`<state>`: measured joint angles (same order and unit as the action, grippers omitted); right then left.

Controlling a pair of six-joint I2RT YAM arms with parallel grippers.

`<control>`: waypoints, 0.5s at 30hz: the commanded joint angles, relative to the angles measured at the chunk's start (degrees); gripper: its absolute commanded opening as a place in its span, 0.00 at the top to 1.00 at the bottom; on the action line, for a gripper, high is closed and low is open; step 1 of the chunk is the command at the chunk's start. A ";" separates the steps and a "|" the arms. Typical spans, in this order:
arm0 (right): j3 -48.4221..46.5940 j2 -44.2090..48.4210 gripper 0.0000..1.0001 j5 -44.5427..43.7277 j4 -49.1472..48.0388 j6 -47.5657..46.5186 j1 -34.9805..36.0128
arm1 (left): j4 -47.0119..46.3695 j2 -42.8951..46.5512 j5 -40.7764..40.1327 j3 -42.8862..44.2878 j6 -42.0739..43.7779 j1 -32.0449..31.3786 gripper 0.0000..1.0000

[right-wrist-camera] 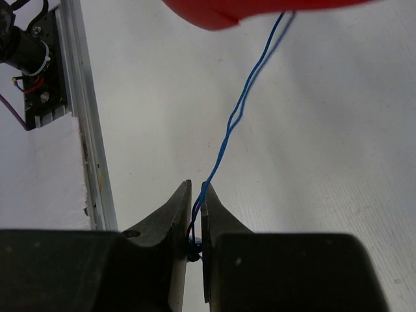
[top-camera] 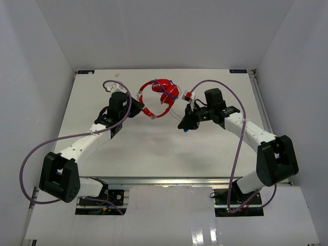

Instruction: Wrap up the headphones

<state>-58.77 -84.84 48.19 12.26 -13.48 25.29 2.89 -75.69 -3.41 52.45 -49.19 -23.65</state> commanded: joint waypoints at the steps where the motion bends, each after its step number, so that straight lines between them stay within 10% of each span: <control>1: -4.19 0.52 0.92 4.03 8.39 -4.52 2.41 | -3.15 -0.88 -0.67 2.28 0.97 0.36 1.00; 15: -0.80 -4.46 0.92 8.70 -10.18 16.39 4.13 | -0.29 -9.74 3.32 3.23 6.24 0.27 1.00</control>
<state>-60.76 -87.73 54.57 9.88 -4.89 29.17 3.98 -84.97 -2.32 52.50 -44.49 -23.53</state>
